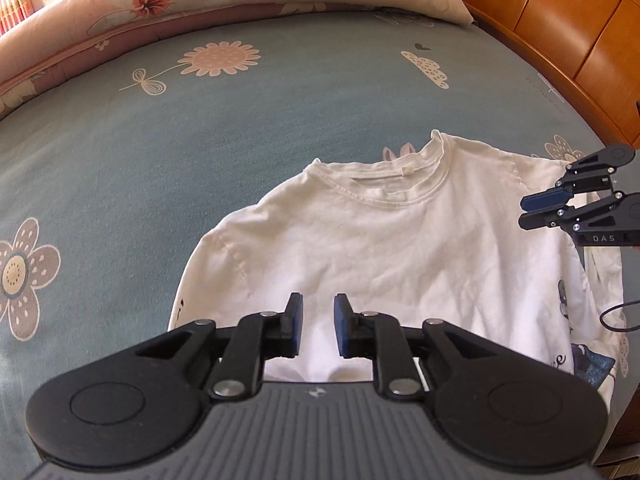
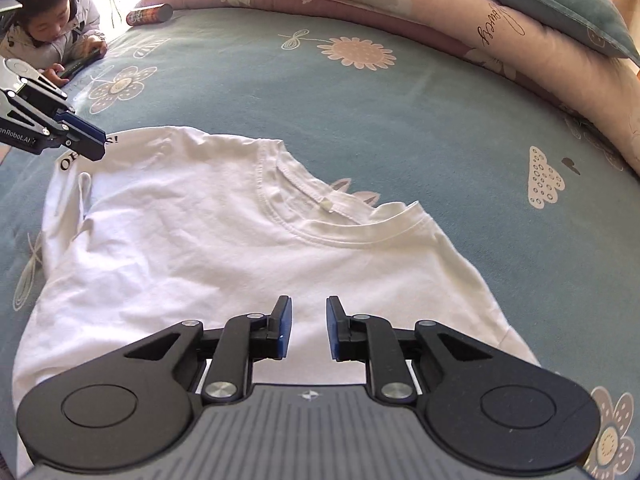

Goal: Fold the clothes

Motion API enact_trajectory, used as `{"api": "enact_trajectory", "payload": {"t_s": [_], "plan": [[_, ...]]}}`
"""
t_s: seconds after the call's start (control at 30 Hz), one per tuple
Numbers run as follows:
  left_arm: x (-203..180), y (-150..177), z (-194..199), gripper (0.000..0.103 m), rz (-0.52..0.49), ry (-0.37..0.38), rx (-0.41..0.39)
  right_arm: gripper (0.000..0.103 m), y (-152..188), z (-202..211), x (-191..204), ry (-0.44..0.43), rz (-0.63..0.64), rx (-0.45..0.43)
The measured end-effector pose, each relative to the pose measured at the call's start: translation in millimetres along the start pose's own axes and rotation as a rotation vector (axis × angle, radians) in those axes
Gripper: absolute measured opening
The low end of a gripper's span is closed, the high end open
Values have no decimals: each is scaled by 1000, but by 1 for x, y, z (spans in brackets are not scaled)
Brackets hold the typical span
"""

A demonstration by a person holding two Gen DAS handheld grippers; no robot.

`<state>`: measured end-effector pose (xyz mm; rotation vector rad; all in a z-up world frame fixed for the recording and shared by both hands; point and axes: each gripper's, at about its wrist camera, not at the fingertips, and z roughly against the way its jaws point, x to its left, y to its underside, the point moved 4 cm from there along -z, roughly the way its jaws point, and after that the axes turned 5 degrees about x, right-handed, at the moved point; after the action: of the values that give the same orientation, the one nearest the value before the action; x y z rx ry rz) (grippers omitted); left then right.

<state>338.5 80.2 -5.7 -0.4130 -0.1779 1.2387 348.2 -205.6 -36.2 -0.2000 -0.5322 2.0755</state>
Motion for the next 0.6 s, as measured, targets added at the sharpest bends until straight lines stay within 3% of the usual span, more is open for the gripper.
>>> {"api": "enact_trajectory", "payload": {"t_s": [0.17, 0.33, 0.47, 0.6], "plan": [[16, 64, 14, 24, 198, 17, 10, 23, 24, 12, 40, -61, -118, -7], [36, 119, -5, 39, 437, 91, 28, 27, 45, 13, 78, -111, -195, 11], [49, 136, -26, 42, 614, 184, -35, 27, 56, 13, 99, -153, -255, 17], [49, 139, -43, 47, 693, 216, -88, 27, 63, 11, 111, -172, -304, 33]]}}
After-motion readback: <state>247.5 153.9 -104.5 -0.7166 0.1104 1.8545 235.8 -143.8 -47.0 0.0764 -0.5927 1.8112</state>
